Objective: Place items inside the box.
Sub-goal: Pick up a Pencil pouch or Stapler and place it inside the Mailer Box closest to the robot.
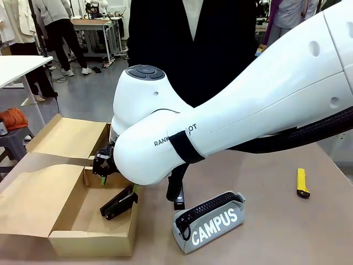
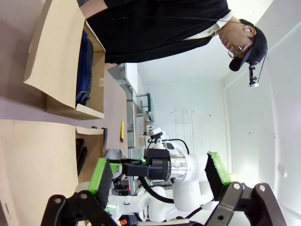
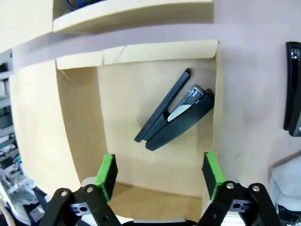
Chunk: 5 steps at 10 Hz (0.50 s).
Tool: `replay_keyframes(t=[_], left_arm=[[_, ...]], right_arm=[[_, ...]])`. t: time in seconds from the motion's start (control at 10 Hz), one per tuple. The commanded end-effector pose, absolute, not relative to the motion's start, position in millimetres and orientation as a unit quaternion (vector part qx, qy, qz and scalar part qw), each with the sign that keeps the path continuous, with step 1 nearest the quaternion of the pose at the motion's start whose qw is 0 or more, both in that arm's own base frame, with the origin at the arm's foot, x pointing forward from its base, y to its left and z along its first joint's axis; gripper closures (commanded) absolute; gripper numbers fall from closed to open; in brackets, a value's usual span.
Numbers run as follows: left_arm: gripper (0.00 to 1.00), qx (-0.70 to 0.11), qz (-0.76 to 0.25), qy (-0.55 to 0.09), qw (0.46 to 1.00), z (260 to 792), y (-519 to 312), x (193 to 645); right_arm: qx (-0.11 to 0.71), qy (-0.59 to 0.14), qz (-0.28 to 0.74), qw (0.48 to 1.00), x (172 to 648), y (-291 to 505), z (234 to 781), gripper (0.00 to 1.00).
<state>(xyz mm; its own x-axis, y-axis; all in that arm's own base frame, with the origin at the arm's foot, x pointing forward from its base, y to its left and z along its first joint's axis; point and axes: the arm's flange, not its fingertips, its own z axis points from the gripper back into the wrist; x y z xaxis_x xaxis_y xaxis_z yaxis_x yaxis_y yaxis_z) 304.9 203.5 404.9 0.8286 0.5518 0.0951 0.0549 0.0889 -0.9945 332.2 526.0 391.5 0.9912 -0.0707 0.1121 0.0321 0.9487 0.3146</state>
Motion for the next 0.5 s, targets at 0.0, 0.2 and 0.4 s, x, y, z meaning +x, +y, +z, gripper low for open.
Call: replay_keyframes(t=[0.0,0.2,0.4], left_arm=[[0.00,-0.654,0.168,-0.239,0.698,406,203,303],[0.00,-0.654,0.168,-0.239,0.698,406,203,303],[0.00,-0.654,0.168,-0.239,0.698,406,203,303]], right_arm=[[0.164,-0.081,-0.044,0.982,324,523,389,0.00],[0.175,-0.077,-0.045,0.981,323,515,390,0.00],[0.184,-0.070,-0.037,0.980,318,509,394,0.00]])
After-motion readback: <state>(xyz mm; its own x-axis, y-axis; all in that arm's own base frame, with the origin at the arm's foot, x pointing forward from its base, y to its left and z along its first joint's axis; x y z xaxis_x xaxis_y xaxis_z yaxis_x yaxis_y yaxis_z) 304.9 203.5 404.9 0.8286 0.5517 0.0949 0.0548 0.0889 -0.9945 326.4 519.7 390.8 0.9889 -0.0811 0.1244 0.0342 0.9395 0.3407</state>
